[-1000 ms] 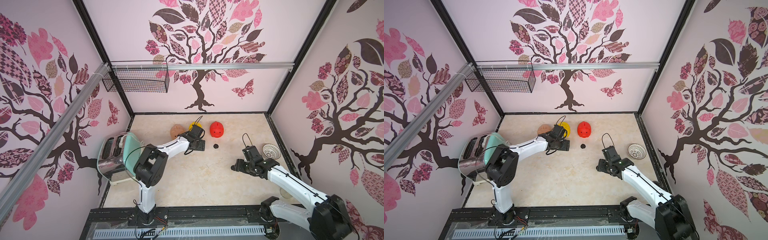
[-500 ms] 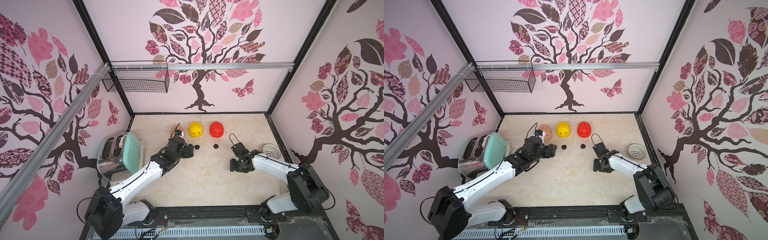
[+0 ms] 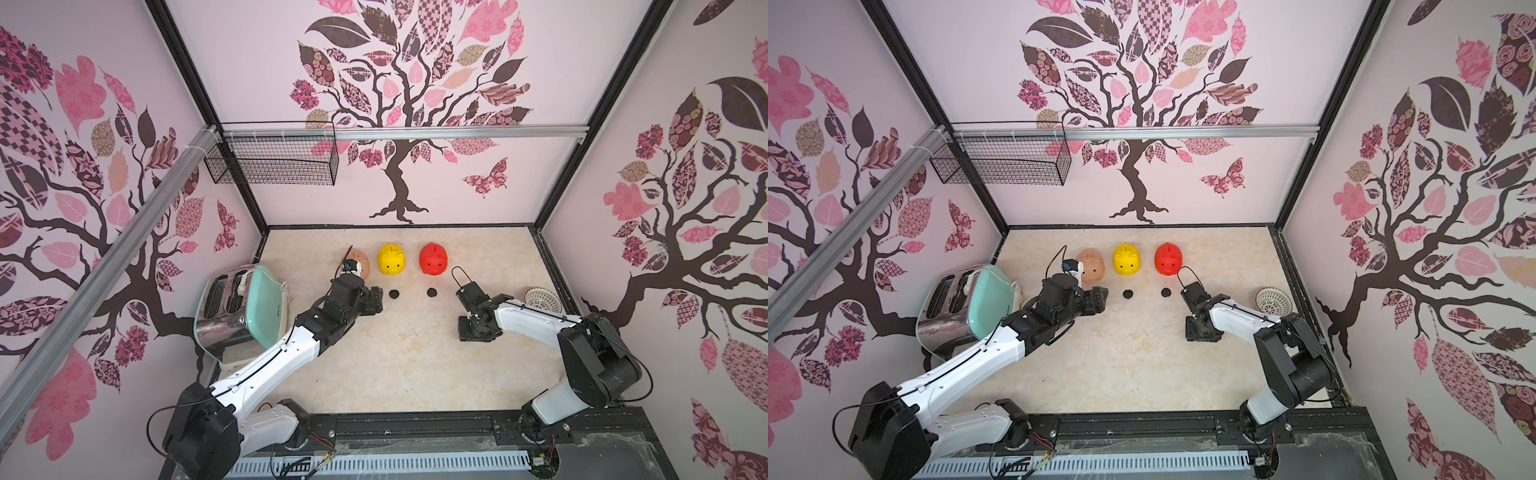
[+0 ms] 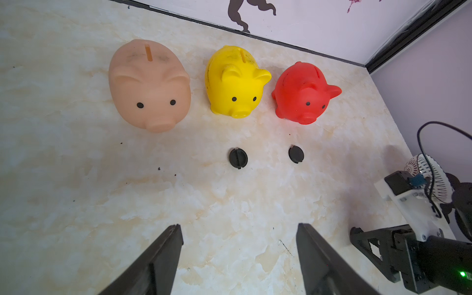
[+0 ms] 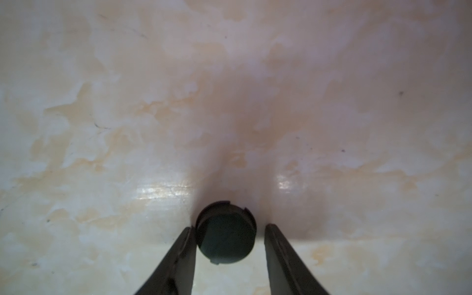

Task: Open piggy banks
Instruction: Move the lid to the center of the board.

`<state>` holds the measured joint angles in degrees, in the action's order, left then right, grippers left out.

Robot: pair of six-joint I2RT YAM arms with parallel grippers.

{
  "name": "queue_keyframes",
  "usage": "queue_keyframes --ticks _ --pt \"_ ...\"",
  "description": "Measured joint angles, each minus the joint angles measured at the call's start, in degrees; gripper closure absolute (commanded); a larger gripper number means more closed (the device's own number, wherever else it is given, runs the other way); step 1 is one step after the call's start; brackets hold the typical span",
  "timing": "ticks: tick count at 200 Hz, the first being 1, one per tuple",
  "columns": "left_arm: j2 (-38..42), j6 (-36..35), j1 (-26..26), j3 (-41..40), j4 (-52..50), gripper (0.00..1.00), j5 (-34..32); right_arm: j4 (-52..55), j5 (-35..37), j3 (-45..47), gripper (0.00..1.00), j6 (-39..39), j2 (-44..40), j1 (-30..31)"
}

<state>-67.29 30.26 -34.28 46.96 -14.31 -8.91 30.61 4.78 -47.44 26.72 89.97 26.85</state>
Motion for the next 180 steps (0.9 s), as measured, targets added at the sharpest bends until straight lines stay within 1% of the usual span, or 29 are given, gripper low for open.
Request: queue_keyframes --ticks 15,28,77,94,110,125,141,180 --pt "0.4 0.0 0.2 0.0 0.1 0.24 -0.1 0.7 0.5 -0.7 0.53 -0.1 0.7 0.3" --pt "0.5 0.0 0.3 0.0 0.0 0.24 -0.1 1.3 1.1 -1.3 0.56 -0.2 1.4 0.7" --pt "0.6 0.4 0.3 0.0 -0.1 0.24 -0.2 1.9 2.8 -2.2 0.64 -0.7 2.2 1.7" --pt "1.3 1.0 0.3 0.0 -0.9 0.25 -1.0 1.8 3.1 -2.2 0.65 -0.7 2.2 2.2" --pt "3.7 1.7 0.3 -0.3 -2.3 0.24 -3.1 1.5 3.4 -2.3 0.65 -0.6 2.3 3.3" --pt "7.6 2.7 0.7 -0.4 -4.1 0.23 -6.0 1.4 3.6 -3.2 0.65 0.0 3.2 6.2" --pt "12.8 3.7 1.5 -0.5 -6.2 0.23 -9.4 1.4 3.8 -5.6 0.65 0.5 5.3 10.6" --pt "25.1 6.1 2.2 -0.2 -12.5 0.23 -17.4 0.9 4.1 -16.7 0.66 1.5 14.7 21.9"
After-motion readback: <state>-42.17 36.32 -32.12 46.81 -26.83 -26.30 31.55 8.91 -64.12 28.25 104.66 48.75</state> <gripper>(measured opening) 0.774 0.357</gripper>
